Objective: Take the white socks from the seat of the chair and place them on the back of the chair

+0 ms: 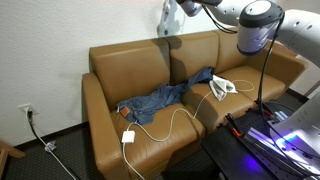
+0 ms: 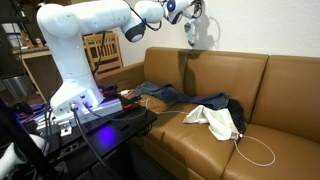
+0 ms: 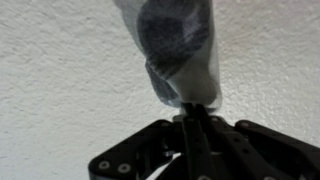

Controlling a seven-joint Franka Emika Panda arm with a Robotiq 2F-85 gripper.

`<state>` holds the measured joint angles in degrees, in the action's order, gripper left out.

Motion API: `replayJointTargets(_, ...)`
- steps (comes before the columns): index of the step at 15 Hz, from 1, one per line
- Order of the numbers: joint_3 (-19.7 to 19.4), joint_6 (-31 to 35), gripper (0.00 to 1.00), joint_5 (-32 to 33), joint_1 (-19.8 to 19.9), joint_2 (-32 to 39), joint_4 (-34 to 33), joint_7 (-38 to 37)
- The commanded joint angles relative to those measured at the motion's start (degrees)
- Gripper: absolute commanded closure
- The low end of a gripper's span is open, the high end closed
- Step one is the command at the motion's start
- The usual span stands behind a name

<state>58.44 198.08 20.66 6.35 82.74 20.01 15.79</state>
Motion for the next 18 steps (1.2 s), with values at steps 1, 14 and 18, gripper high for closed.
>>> replayJointTargets(1,7.5,0.0,0.99,4.0,1.0,1.6,0.0,-0.3)
replayJointTargets(14,-9.9,-0.2,0.64,-26.6,1.8,3.3,5.6,4.9)
replayJointTargets(18,-16.5,-0.2,0.35,-45.4,1.9,1.5,9.1,8.1)
